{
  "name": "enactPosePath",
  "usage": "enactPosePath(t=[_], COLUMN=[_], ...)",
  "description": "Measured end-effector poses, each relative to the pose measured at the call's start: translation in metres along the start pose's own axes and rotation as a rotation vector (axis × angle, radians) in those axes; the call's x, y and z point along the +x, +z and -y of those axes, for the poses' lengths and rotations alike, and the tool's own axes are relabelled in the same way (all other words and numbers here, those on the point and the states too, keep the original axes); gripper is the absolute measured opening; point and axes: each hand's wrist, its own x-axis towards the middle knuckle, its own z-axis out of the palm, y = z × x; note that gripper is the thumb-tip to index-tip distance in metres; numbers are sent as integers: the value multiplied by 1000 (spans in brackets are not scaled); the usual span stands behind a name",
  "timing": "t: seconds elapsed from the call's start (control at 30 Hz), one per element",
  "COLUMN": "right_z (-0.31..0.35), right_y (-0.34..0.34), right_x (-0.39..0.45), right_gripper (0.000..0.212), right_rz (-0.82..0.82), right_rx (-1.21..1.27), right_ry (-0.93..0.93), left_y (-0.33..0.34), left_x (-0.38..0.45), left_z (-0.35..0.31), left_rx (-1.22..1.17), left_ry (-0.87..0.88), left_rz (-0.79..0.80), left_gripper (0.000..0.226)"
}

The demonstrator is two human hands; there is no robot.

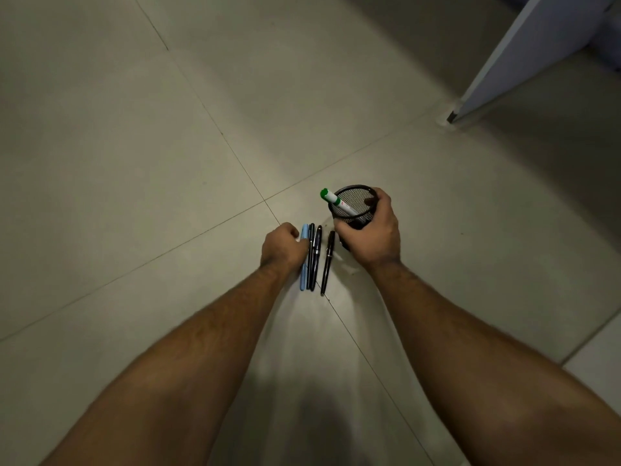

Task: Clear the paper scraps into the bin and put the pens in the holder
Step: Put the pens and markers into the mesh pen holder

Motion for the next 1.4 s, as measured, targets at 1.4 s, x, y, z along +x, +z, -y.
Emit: enactPosePath(t=[1.4], right_z=[-1], right_y=[-13], right_x=[-4], right_gripper=[83], right_rz=[-19], right_rx=[166], right_ry=[167], left_y=[13], left_x=[6], left_z=[-28], left_rx=[-33], left_ry=[-24], left_rz=[-17], left_gripper=[16])
